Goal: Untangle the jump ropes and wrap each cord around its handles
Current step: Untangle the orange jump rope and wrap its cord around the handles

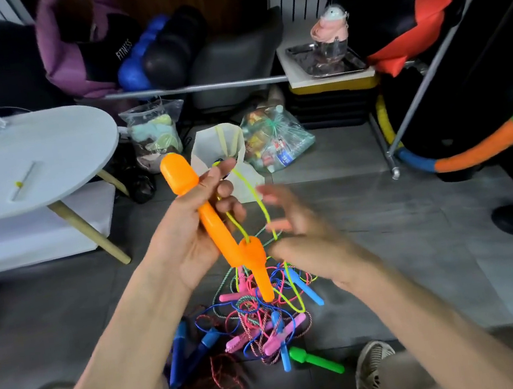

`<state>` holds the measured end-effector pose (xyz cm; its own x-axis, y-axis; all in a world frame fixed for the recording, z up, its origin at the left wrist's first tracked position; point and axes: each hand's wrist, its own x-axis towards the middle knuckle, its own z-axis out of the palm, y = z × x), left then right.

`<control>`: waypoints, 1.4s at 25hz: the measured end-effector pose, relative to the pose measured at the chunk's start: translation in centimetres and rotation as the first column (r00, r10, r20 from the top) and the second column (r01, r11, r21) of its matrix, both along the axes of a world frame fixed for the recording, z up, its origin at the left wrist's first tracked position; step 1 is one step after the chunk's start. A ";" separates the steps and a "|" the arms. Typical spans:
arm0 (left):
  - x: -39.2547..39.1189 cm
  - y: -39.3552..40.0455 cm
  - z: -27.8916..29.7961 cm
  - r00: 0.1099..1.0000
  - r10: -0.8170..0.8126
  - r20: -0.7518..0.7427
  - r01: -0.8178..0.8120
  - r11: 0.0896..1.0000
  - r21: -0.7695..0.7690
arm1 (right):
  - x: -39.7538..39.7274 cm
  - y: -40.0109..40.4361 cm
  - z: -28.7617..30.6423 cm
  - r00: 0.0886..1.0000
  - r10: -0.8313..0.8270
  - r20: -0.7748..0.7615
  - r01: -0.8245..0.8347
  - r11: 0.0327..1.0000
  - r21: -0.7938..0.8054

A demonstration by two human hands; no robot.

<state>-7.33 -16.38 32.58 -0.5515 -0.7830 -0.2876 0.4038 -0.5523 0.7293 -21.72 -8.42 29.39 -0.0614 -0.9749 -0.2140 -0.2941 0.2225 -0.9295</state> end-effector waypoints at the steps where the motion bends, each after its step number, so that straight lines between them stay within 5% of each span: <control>1: 0.1 -0.2 -0.1 1.000 0.007 -0.018 -0.007 1.000 0.017 | 0.5 0.2 -0.4 0.987 0.134 0.088 -0.141 0.986 0.087; 4: 0.1 0.4 -0.1 0.998 -0.069 0.003 0.069 0.997 0.022 | 2.2 0.6 -1.1 0.964 0.236 0.121 -0.253 0.956 0.149; 8: 0.7 0.3 -0.8 0.848 -0.147 0.509 0.254 0.956 -0.147 | 0.6 -0.5 0.4 0.973 -0.134 0.188 0.112 0.986 0.125; 12: 0.4 1.5 -1.0 0.801 -0.298 0.519 0.415 0.902 -0.122 | -1.6 -1.2 1.4 0.886 -0.302 0.353 0.296 0.953 0.073; 16: 0.2 1.4 -1.6 0.686 -0.040 0.727 0.386 0.867 -0.316 | -3.8 -1.2 1.2 0.960 -0.269 0.073 0.271 0.962 -0.016; 18: 0.8 1.1 -1.5 0.716 0.000 0.698 0.410 0.809 -0.420 | -5.4 -1.3 1.3 0.958 -0.249 -0.143 0.234 0.966 -0.110; 21: 0.8 2.2 -0.5 0.844 -0.126 0.521 0.444 0.709 -0.548 | -3.9 -1.8 0.3 0.985 0.163 -0.061 -0.165 0.986 -0.029; 23: 0.8 2.2 -0.2 0.917 -0.047 0.396 0.285 0.771 -0.570 | -1.7 -2.0 -1.1 0.962 0.274 -0.021 -0.273 0.962 0.017; 26: 2.2 0.4 0.6 0.955 0.003 0.295 0.136 0.882 -0.450 | 0.1 -1.8 -2.2 0.981 0.191 0.026 -0.192 0.979 0.069; 30: 4.5 -0.2 1.5 0.851 -0.427 0.306 0.520 0.768 -0.374 | 0.5 -1.8 -1.9 0.996 -0.017 -0.088 0.005 0.991 -0.131; 33: 4.7 1.0 1.8 0.743 -0.460 0.486 0.666 0.581 -0.467 | 0.3 -1.6 -1.1 0.970 0.232 -0.075 -0.227 0.972 0.066; 35: 4.7 0.8 1.8 0.857 -0.366 0.363 0.509 0.715 -0.480 | 0.4 -1.4 -1.6 0.856 0.511 -0.075 -0.495 0.853 0.163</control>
